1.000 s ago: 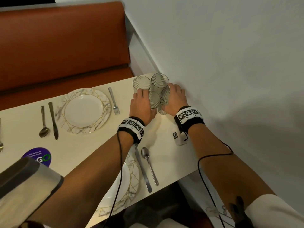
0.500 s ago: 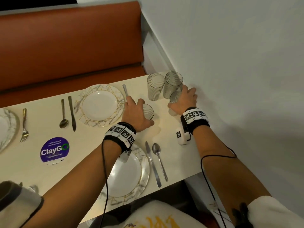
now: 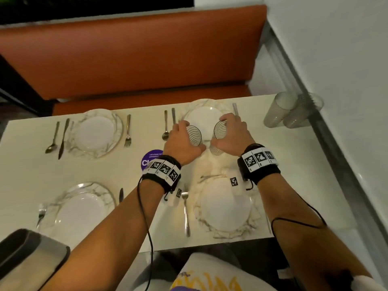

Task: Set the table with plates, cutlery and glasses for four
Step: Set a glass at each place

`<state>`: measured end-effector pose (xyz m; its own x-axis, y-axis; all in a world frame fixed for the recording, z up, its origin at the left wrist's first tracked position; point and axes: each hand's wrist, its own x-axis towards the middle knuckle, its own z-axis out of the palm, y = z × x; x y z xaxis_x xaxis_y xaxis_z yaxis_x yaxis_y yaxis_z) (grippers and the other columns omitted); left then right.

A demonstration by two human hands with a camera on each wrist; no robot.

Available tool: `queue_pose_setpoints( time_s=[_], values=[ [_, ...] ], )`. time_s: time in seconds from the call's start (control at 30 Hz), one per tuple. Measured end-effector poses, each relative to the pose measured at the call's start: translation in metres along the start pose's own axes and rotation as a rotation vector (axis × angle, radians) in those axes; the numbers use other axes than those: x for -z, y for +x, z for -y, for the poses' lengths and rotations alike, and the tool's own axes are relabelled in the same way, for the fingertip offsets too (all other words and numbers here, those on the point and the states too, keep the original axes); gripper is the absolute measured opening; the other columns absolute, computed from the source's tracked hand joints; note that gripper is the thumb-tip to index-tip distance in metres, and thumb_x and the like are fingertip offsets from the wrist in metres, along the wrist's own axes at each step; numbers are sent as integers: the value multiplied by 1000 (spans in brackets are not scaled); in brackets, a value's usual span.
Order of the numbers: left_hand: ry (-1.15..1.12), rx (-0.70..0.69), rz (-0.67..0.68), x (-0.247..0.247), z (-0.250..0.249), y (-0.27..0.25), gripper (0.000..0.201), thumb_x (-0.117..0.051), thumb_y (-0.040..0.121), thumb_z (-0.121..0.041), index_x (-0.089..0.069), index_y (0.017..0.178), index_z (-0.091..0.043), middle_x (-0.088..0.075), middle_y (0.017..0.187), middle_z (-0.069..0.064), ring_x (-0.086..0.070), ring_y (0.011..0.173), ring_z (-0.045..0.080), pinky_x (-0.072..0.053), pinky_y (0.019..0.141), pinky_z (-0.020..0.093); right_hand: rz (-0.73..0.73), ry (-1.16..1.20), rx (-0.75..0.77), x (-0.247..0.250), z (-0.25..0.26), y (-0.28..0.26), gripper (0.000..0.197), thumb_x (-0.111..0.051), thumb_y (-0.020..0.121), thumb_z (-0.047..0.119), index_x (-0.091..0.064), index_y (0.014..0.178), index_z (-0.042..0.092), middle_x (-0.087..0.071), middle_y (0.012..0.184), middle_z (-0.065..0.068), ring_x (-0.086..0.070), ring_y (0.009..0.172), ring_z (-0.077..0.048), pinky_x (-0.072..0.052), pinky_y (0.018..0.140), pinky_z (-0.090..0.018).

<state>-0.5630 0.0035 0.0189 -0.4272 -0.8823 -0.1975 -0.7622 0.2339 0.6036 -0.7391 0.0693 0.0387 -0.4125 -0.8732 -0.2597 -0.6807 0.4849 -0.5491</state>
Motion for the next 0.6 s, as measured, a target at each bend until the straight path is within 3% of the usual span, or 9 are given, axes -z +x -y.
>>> queue_pose_setpoints(
  time_s=[0.1,0.13,0.2,0.37,0.6],
  values=[
    [20,6,-50,28,46,-8,85,-81,72,-47,-40,142,-20,-47,139,7,-52,126,28,-53,100,51,44,36,70,-30,41,-6,77,-80,71,41,-43,136,24,-48,132,-8,-47,121,-31,-46,101,-50],
    [19,33,-68,61,91,-17,84,-81,73,-46,-40,142,-21,-48,138,7,-53,126,29,-53,100,51,64,33,117,-66,84,-9,77,-82,72,38,-43,137,24,-47,133,-8,-46,122,-30,-46,100,-49],
    [28,40,-90,75,114,-19,83,-81,74,-48,-41,142,-22,-49,138,8,-52,127,29,-52,102,50,109,57,125,-77,105,-10,81,-84,71,36,-41,139,25,-46,137,-7,-45,124,-29,-47,100,-47],
    [0,137,-181,154,226,-45,85,-81,75,-56,-44,144,-24,-47,140,11,-50,128,30,-48,106,48,176,36,211,-164,207,-25,79,-80,71,40,-42,139,27,-46,137,-6,-45,124,-29,-44,104,-46],
    [-38,280,-214,224,328,-57,85,-83,81,-43,-43,151,-17,-39,147,17,-48,132,36,-41,113,45,255,-4,260,-229,284,-36,79,-81,75,33,-40,142,23,-42,141,-9,-41,127,-31,-44,105,-47]
  ],
)
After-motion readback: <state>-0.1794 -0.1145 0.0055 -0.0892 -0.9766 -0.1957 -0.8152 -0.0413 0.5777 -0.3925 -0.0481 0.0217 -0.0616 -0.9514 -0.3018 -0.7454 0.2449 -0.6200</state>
